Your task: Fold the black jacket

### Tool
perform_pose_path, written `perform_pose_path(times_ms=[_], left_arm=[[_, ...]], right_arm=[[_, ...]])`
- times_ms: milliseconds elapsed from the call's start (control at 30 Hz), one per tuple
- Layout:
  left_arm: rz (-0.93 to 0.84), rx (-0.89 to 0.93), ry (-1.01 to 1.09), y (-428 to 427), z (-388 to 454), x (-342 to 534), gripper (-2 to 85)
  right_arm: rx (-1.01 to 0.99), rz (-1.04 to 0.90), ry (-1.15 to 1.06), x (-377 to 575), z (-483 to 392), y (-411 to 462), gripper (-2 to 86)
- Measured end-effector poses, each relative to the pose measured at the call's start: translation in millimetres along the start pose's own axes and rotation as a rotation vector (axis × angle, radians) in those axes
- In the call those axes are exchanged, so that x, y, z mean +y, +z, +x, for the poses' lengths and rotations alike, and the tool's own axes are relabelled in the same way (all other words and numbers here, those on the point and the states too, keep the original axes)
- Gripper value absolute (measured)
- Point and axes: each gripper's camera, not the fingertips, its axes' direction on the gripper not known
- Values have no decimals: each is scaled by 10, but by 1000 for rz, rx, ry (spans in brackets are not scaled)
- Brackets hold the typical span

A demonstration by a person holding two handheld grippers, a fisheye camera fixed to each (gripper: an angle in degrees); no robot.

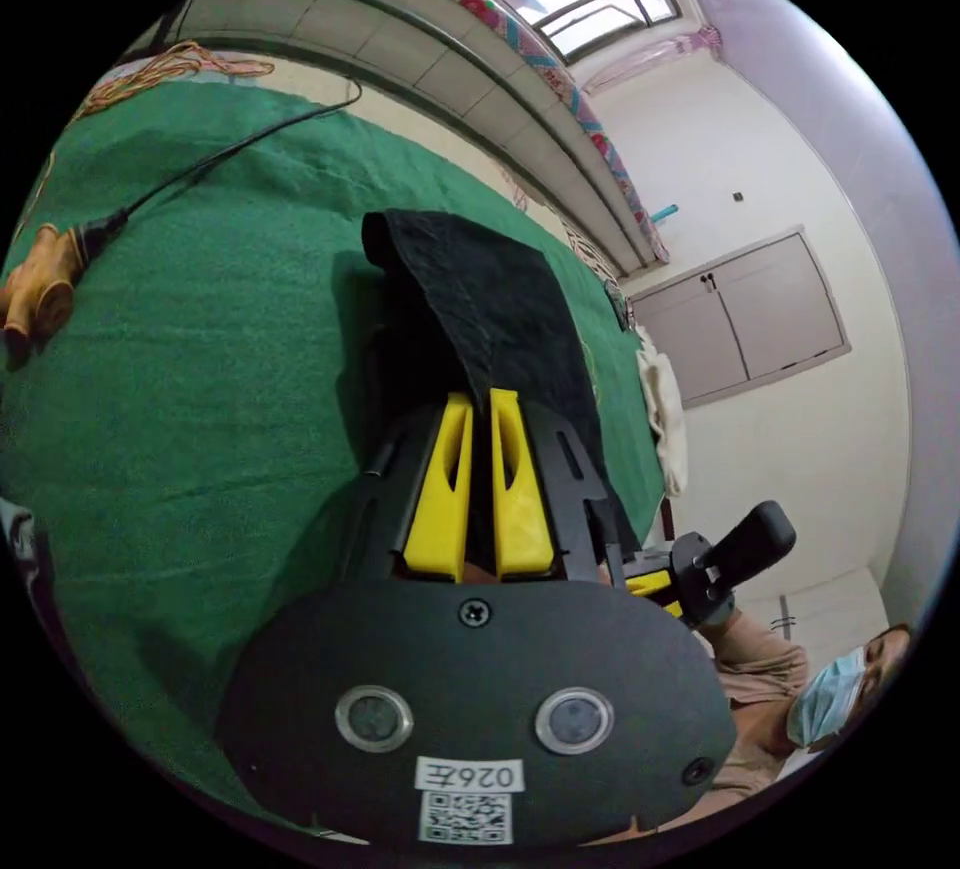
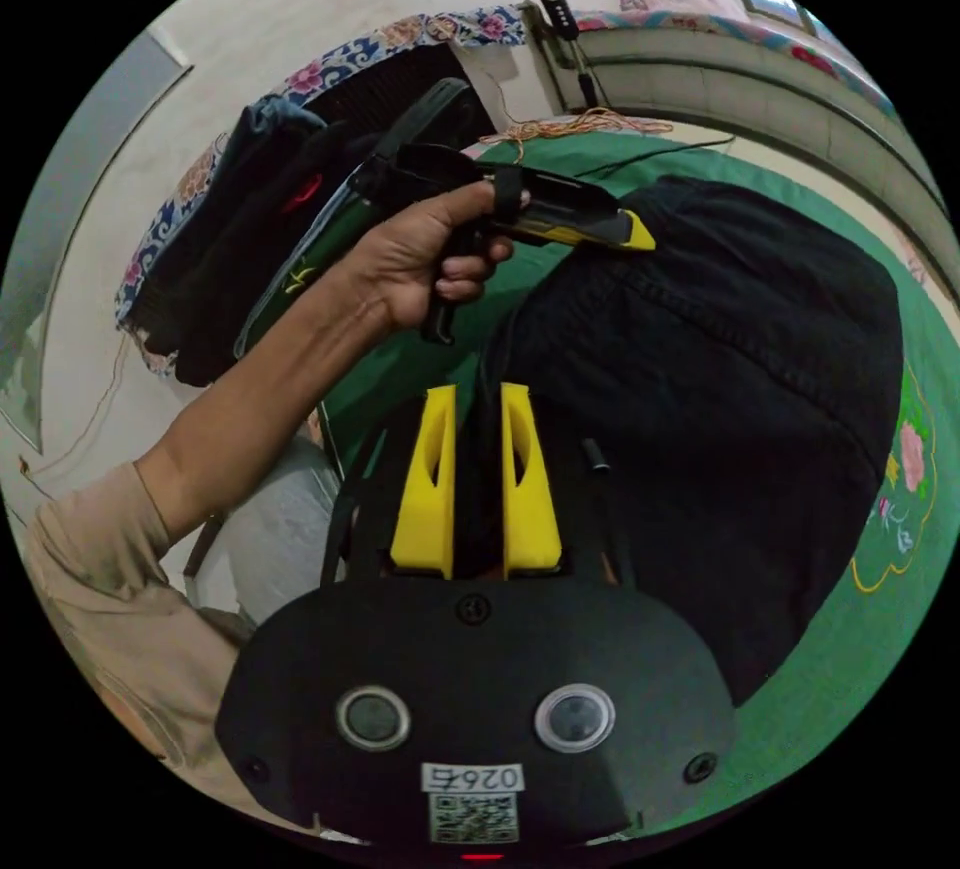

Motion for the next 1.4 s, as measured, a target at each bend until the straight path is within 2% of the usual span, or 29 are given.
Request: perform_pose_path(times_ms=[100,200,333,400,467,600,667,767,800,867,1000,1100,1233,1333,1400], left_arm=[[12,29,-76,-67,-145,107,-3],[129,43,-128,-334,-180,280,-8],[334,100,-29,-758,138,516,-10],[338,122,58,-770,384,542,-10],[272,147,135,-637,640,528,-10],[10,180,263,-8,1132,558,-10],[-55,102,251,245,1203,652,-10],[-174,-130,227,645,1135,784,-10],[-272,-237,238,849,1072,825,-9],[-247,-223,301,910,1059,895,-9],[-273,-234,311,887,1197,916,-9],[-299,-386,370,813,1462,896,-7],[-172,-584,363,457,1565,822,-1],[-16,-591,257,147,1341,745,33],[21,-489,229,40,1138,695,68]], right_arm=[[3,-29,-72,-57,-161,152,101],[-3,-14,-125,-61,-229,41,108],[-262,131,-127,22,-59,-363,59],[-318,174,-98,46,74,-477,42],[-234,135,-73,49,246,-495,9],[-89,21,37,93,578,-346,-7],[-82,-60,72,141,783,-211,-9],[-51,-152,77,220,985,-14,-9],[-40,-192,80,234,1026,51,-9],[17,-377,63,337,1172,392,-9],[8,-316,68,423,1354,352,-9],[14,-322,54,487,1479,227,-9],[66,-234,64,581,1744,-165,-9],[74,-67,158,684,2141,-584,-6],[81,64,260,802,2455,-846,-1]])
